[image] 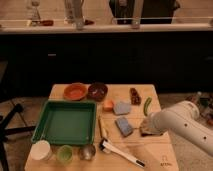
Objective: Place fork in purple bowl
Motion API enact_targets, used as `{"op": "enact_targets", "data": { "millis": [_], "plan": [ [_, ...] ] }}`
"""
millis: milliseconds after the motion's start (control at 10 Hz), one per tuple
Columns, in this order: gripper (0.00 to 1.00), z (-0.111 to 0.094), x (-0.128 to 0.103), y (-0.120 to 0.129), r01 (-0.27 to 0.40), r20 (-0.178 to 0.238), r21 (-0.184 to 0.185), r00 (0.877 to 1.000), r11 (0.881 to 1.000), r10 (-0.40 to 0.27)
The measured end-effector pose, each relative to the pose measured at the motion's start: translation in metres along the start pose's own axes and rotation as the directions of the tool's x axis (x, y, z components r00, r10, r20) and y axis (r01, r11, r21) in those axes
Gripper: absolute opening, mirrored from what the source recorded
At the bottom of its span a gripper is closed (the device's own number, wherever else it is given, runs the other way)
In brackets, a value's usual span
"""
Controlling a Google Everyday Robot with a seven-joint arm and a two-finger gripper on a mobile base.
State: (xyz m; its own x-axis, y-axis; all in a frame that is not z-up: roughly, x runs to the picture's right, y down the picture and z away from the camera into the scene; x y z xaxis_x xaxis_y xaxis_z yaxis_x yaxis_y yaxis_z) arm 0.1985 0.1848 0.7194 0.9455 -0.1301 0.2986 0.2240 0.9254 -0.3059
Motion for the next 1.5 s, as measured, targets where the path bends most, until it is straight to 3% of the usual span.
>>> {"op": "enact_targets", "data": {
  "millis": [800, 1500],
  "plan": [
    [0.00, 0.032, -0.024, -0.082, 0.050, 0.008, 0.030, 0.999, 0.998, -0.050],
    [0.00, 0.033, -0.021, -0.080, 0.045, 0.010, 0.031, 0.999, 0.998, -0.045]
  ]
}}
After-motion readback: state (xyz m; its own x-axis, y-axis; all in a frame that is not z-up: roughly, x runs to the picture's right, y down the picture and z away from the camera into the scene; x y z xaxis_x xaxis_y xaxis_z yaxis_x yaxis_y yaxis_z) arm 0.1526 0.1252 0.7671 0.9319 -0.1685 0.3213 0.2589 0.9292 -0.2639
